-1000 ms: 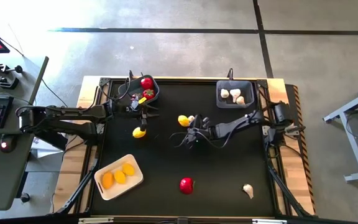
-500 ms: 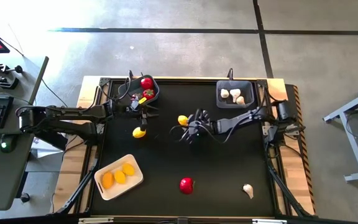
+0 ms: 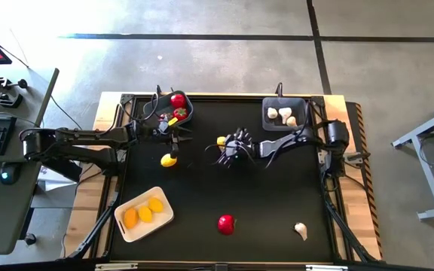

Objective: Sort produce into baskets
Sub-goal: Put the yellow lemon into the white bin

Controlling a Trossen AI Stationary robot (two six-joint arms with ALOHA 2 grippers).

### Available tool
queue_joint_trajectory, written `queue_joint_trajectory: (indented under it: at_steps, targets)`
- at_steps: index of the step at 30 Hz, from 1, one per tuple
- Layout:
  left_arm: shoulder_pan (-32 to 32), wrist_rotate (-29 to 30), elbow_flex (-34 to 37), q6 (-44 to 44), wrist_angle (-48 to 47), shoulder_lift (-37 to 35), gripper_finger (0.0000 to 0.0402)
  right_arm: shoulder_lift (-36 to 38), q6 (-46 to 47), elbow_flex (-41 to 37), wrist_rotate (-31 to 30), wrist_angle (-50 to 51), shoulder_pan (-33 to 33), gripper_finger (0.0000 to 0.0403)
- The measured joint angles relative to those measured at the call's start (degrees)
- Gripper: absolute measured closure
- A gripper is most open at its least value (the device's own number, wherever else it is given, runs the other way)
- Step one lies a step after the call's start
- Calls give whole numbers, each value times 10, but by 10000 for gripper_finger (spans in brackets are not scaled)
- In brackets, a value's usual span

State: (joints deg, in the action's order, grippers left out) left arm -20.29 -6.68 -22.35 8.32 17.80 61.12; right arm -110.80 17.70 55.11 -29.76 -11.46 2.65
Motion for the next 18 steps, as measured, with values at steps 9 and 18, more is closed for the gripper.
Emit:
queue_joint_trajectory:
  at_steps: [9, 18]
  targets:
    - [0, -1, 0, -27, -1, -3, 239, 1, -36, 0, 62, -34, 11, 312]
    - [-19, -2, 0, -50, -7, -72, 257, 45, -36, 10, 226, -106, -24, 316]
